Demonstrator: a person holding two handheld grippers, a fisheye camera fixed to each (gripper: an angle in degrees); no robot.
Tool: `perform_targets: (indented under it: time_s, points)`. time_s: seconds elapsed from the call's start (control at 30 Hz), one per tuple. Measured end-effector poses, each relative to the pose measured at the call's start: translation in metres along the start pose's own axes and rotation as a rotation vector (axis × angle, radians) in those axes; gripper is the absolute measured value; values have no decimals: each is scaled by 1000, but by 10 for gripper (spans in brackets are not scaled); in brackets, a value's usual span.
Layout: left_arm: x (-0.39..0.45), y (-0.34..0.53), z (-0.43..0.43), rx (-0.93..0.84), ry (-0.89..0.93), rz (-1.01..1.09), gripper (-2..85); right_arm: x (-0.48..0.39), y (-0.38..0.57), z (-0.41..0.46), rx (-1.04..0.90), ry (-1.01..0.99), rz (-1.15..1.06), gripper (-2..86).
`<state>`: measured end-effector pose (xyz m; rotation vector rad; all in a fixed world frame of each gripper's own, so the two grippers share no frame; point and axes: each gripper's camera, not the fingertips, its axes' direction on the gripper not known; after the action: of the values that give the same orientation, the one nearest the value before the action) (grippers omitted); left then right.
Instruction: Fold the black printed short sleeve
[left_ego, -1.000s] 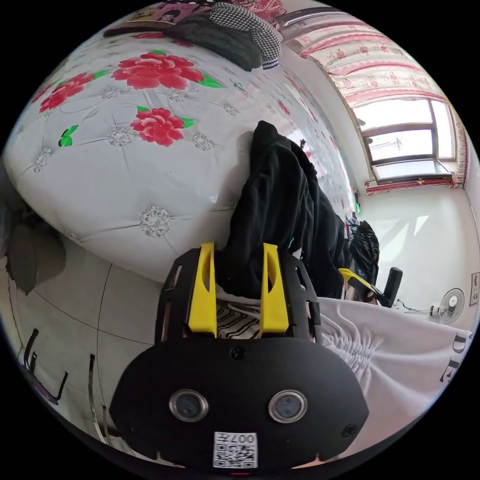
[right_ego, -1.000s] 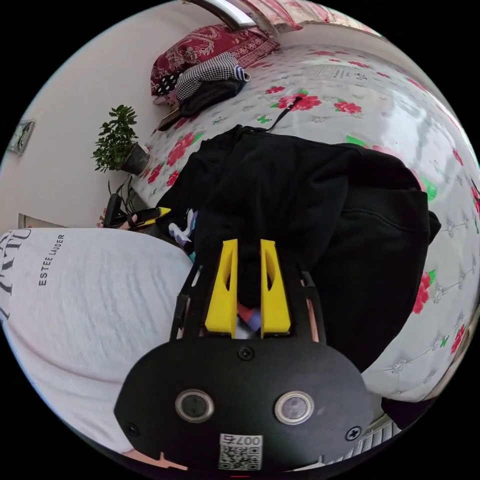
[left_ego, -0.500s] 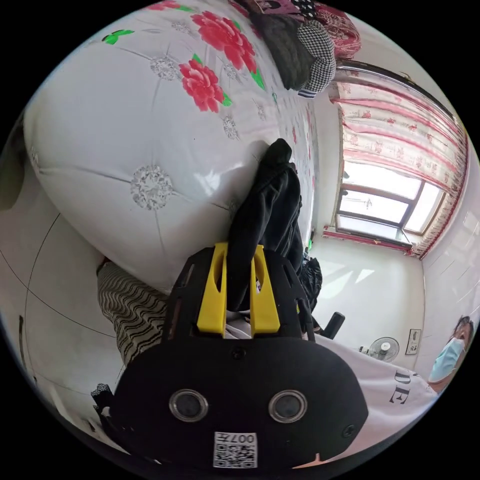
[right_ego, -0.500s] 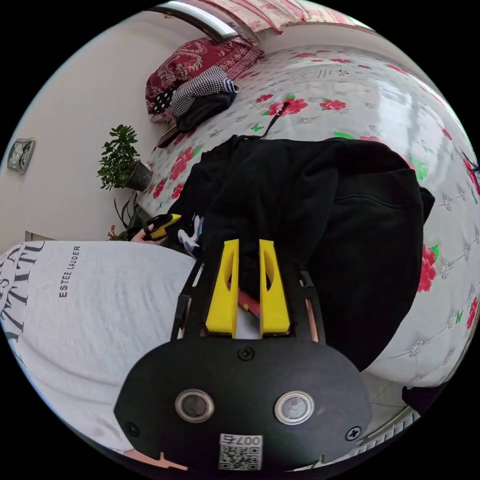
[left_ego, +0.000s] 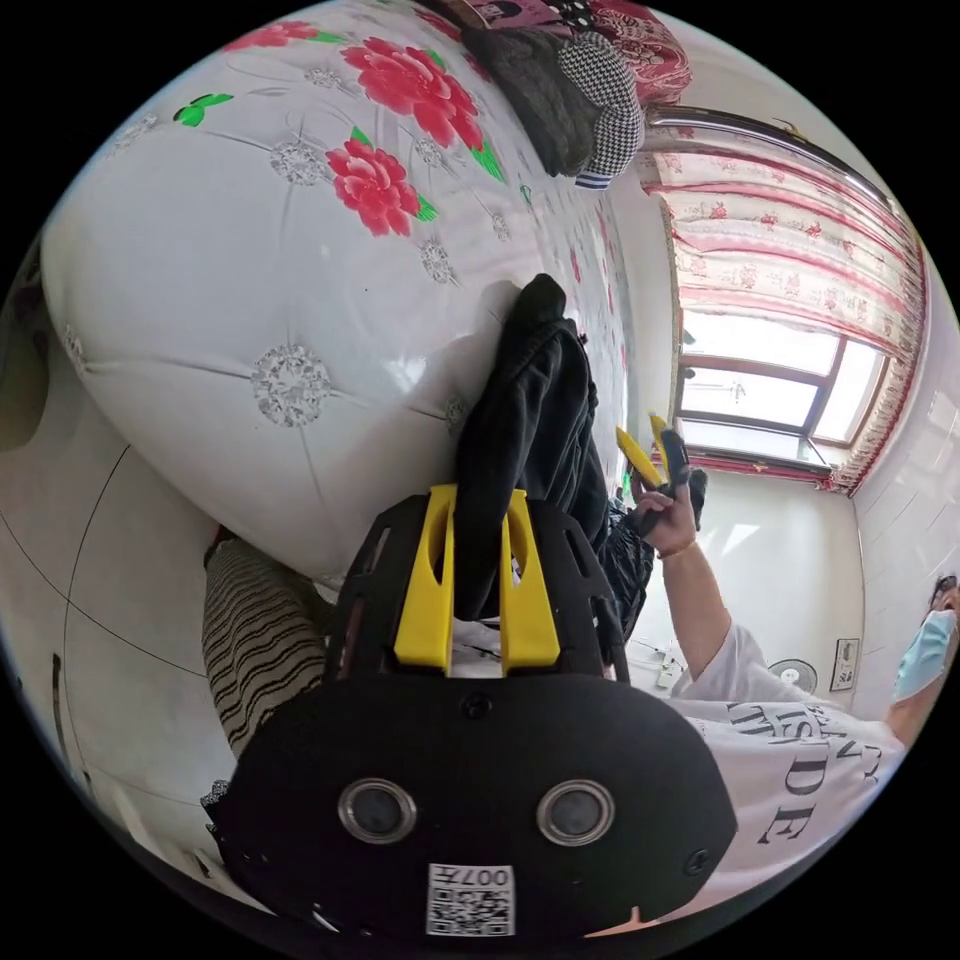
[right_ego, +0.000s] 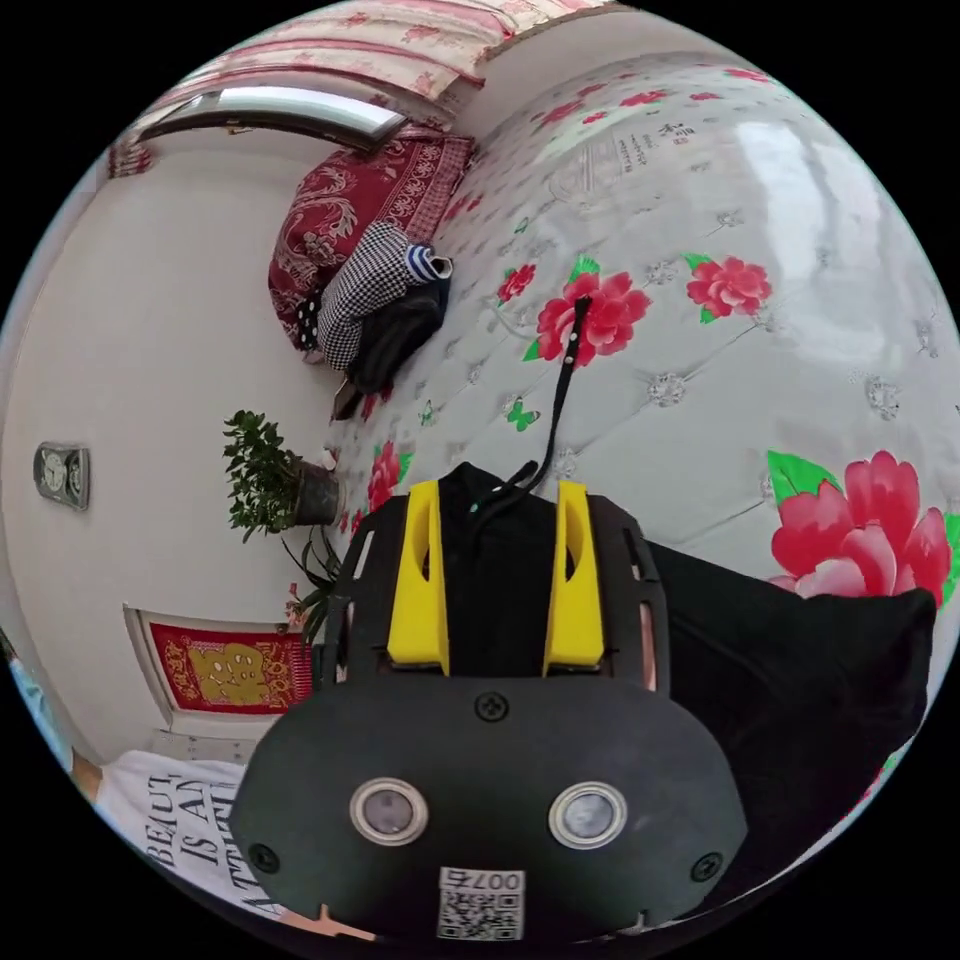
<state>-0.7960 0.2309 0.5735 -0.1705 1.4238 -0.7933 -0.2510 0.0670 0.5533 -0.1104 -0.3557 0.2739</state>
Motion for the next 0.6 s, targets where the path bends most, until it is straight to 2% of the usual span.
perform_targets:
  time_s: [0.13, 0.3, 0.43, 0.53, 0.6]
  points:
    - [-9, -4, -1, 1, 25, 4, 67, 47, -38, 88, -145, -41, 143, 87]
    - [-18, -9, 0, -5, 57, 2, 66, 35, -40, 147, -193, -282, 139, 19]
    - [-18, -12, 4, -16, 49, 9, 67, -56, -7, 117, -149, -405, -192, 3]
    - [-19, -14, 8, -18, 47, 16, 66, -118, 58, 83, -290, -308, -506, 0]
    - [-22, -14, 13, -22, 54, 21, 67, -127, 105, 76, -406, -167, -579, 1]
